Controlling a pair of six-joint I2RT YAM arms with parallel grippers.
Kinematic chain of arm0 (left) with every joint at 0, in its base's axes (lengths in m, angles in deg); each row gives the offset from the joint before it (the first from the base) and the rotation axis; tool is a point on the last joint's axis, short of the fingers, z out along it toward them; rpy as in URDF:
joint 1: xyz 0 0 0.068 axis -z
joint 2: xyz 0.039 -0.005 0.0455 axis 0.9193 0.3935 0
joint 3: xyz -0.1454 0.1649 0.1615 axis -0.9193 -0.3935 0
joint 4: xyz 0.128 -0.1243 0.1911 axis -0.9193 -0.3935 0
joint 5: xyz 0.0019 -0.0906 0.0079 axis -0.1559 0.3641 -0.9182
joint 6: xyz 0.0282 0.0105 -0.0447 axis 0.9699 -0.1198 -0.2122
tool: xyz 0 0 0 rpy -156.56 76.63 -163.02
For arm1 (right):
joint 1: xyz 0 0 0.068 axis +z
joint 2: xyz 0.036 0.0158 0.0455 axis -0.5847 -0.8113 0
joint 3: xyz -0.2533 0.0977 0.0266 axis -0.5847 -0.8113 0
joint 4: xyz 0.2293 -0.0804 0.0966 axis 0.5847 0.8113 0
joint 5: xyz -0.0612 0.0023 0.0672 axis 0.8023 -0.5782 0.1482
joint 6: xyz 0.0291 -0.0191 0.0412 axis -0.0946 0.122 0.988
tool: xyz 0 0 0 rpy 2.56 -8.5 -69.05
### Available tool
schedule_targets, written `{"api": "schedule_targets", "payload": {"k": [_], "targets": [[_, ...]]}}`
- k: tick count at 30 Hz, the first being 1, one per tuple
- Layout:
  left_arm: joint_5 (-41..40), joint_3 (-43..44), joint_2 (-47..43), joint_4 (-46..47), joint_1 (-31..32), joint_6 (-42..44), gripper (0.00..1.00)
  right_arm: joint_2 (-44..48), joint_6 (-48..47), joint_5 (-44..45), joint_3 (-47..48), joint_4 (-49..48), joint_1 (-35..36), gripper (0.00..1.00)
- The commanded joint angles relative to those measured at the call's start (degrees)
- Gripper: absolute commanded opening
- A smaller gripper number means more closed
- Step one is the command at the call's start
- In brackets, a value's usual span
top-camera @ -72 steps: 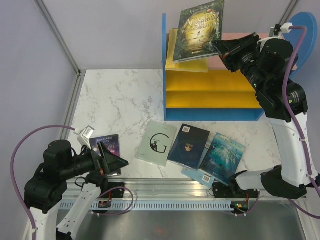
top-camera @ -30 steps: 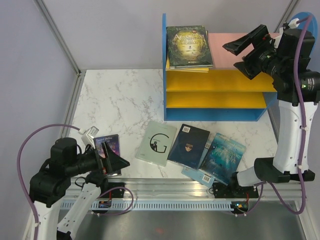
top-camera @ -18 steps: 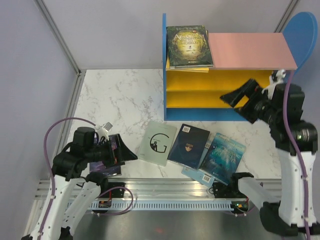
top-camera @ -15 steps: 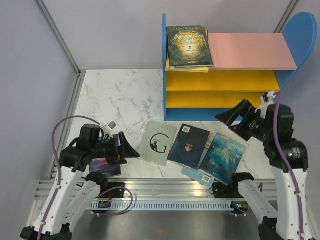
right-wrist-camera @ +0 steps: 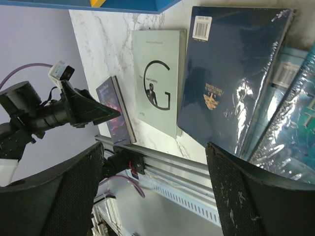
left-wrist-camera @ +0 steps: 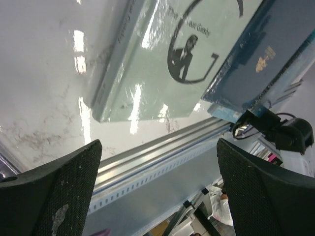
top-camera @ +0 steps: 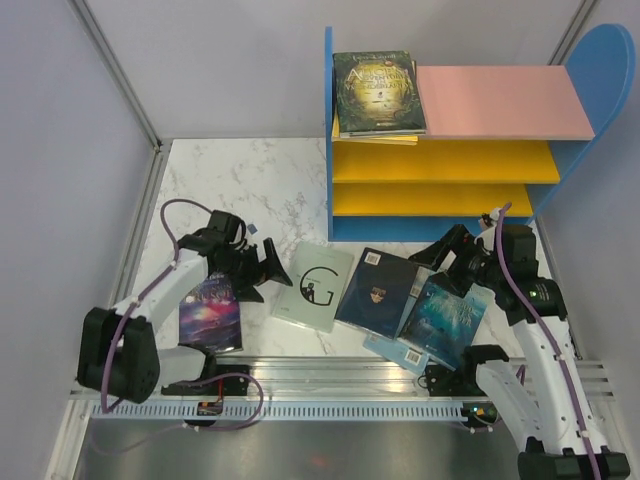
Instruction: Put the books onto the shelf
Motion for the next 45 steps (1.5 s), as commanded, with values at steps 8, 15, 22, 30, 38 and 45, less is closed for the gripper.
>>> {"api": "schedule_targets", "payload": {"k": [8, 15, 22, 30, 38, 45], "targets": [[-7.91, 8.04, 17.82, 7.12, 0.07, 5.34, 0.98, -17.23, 10.21, 15.21, -5.39, -26.56, 26.91, 0.68], [-4.67, 8.57, 23.71, 11.07, 0.16, 6.49, 0.98, -35.62, 13.56, 21.73, -1.02, -36.51, 34.61, 0.64], [0.87, 7.08, 26.61, 16.43, 0.07, 5.79, 0.98, -53.46, 12.41, 22.17, 6.47, -38.71, 37.41, 0.64], [13.86, 1.55, 28.64, 27.23, 0.07, 3.68, 0.95, -62.18, 15.57, 23.67, 5.34, -37.75, 42.52, 0.59], [20.73, -0.30, 26.62, 31.91, 0.16, -0.80, 0.58, -63.33, 17.24, 23.40, 1.73, -38.01, 43.84, 0.56], [21.44, -3.29, 18.19, 31.03, 0.16, -2.91, 0.02, -56.93, 16.90, 26.04, 0.24, -35.91, 43.84, 0.62]]}}
